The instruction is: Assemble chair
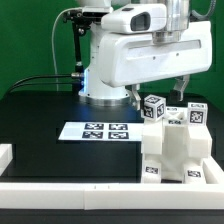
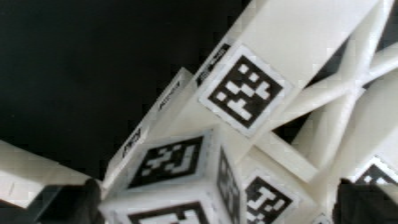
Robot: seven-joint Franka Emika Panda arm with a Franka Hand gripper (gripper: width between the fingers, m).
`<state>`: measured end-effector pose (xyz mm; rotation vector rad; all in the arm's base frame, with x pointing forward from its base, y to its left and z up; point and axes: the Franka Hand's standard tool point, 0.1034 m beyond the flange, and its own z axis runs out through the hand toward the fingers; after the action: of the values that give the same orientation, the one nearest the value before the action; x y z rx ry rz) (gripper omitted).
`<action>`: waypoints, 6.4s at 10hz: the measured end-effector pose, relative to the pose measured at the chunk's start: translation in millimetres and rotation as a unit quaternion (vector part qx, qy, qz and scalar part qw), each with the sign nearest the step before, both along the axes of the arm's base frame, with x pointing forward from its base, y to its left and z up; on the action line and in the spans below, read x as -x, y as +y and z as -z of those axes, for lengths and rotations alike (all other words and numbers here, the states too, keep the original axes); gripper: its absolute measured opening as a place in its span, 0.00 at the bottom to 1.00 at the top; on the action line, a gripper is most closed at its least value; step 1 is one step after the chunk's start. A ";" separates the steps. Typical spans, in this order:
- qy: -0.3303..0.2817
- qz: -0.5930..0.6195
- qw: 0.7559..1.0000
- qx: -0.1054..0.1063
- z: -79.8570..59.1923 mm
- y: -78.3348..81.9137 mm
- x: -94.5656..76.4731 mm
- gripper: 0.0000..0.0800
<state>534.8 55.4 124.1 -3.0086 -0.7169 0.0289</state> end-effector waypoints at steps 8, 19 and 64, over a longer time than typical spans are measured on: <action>-0.004 0.277 0.961 0.006 0.6 0.2 -3.1 0.35; -0.007 0.642 0.766 -0.037 1.4 -3.7 -11.0 0.39; -0.013 0.756 0.654 -0.043 4.0 1.0 -14.1 0.35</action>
Offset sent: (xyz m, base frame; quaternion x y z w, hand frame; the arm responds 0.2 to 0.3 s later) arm 0.0000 0.0000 0.0000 0.0000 0.0000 0.1938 0.9810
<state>548.9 56.5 120.1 -2.4487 1.7622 -0.1046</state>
